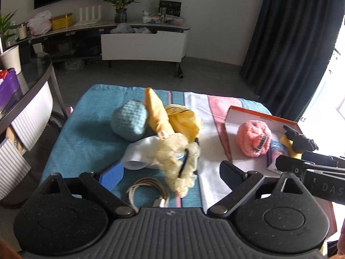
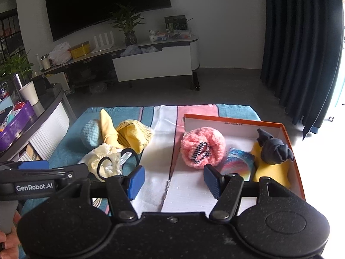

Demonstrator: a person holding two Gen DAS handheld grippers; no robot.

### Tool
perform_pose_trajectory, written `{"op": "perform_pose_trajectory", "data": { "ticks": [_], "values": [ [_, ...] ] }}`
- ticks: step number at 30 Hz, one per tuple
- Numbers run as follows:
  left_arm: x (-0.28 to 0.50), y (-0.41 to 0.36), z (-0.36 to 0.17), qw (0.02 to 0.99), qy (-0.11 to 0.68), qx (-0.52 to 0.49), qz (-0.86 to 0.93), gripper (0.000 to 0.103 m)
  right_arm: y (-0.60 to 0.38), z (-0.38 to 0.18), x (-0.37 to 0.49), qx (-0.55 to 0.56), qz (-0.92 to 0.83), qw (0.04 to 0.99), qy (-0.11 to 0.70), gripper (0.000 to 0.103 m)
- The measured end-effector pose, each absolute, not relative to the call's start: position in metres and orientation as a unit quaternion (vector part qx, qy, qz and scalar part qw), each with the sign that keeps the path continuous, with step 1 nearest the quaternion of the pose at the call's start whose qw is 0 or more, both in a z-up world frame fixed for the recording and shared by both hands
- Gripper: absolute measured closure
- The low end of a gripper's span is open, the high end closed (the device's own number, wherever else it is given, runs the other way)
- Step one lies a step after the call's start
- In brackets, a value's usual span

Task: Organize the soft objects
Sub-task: 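Move the left gripper toward the white face mask while the right gripper approaches the cream scrunchie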

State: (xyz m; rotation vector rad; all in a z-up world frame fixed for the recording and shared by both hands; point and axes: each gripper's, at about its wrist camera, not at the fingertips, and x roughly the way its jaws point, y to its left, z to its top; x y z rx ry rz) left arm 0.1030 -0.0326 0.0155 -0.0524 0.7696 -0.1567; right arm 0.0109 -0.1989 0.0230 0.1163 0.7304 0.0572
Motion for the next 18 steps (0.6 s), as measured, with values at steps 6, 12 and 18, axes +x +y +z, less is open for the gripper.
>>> {"op": "perform_pose_trajectory", "data": {
  "ticks": [6, 12, 18],
  "values": [
    [0.101, -0.016, 0.017, 0.924, 0.376, -0.026, -0.06, 0.004, -0.185, 0.022, 0.016, 0.054, 0.044, 0.93, 0.36, 0.029],
    [0.102, -0.002, 0.013, 0.923, 0.381, -0.032, -0.045, 0.004, -0.172, 0.018, 0.021, 0.047, 0.059, 0.927, 0.366, 0.029],
    [0.103, 0.01, 0.008, 0.92, 0.388, -0.033, -0.034, 0.004, -0.159, 0.009, 0.029, 0.049, 0.078, 0.921, 0.379, 0.029]
  ]
}}
